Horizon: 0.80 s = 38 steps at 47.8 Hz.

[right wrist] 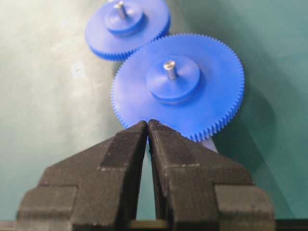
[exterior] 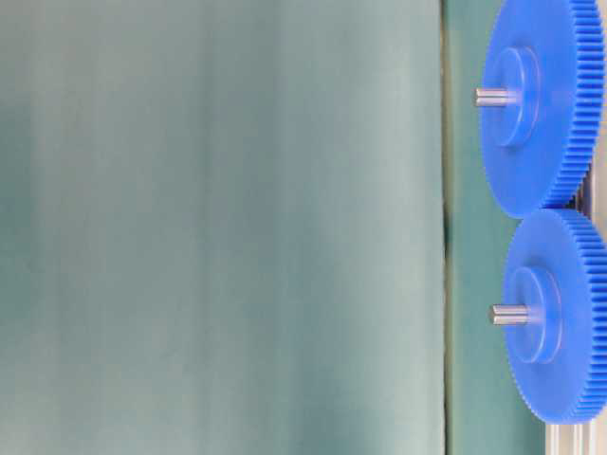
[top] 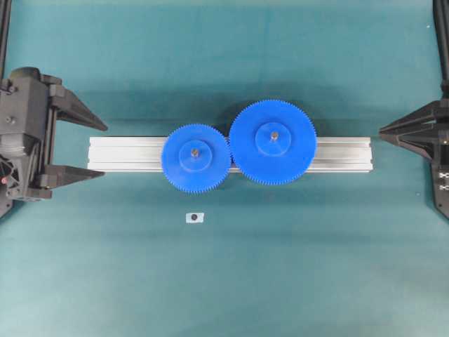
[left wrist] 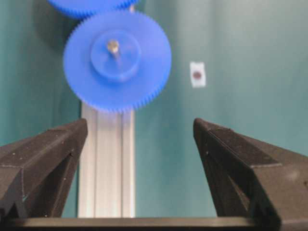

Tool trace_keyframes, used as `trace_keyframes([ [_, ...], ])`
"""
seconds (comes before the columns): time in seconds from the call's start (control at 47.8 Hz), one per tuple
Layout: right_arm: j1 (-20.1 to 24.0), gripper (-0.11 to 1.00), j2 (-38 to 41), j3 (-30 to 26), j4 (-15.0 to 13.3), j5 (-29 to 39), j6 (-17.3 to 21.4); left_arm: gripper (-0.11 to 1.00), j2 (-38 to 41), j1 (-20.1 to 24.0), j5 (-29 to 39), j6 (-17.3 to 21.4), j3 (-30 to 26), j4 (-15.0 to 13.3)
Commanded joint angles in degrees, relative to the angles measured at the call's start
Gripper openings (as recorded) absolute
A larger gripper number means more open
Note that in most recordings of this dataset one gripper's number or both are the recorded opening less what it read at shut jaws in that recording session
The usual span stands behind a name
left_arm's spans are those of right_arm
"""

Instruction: Insert the small gear onto the shaft.

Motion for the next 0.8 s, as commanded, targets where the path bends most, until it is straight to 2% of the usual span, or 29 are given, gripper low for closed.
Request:
trace_keyframes([
  [0.0, -0.3, 0.17, 0.4, -0.6, 0.0, -0.6, 0.4, 0.89, -0.7, -0.3, -1.1, -0.1, -0.2, 0.1],
  [0.774, -0.2, 0.17, 0.4, -0.4, 0.0, -0.7, 0.4, 0.89, -3.9, -0.3, -2.8, -0.3, 1.7, 0.1],
])
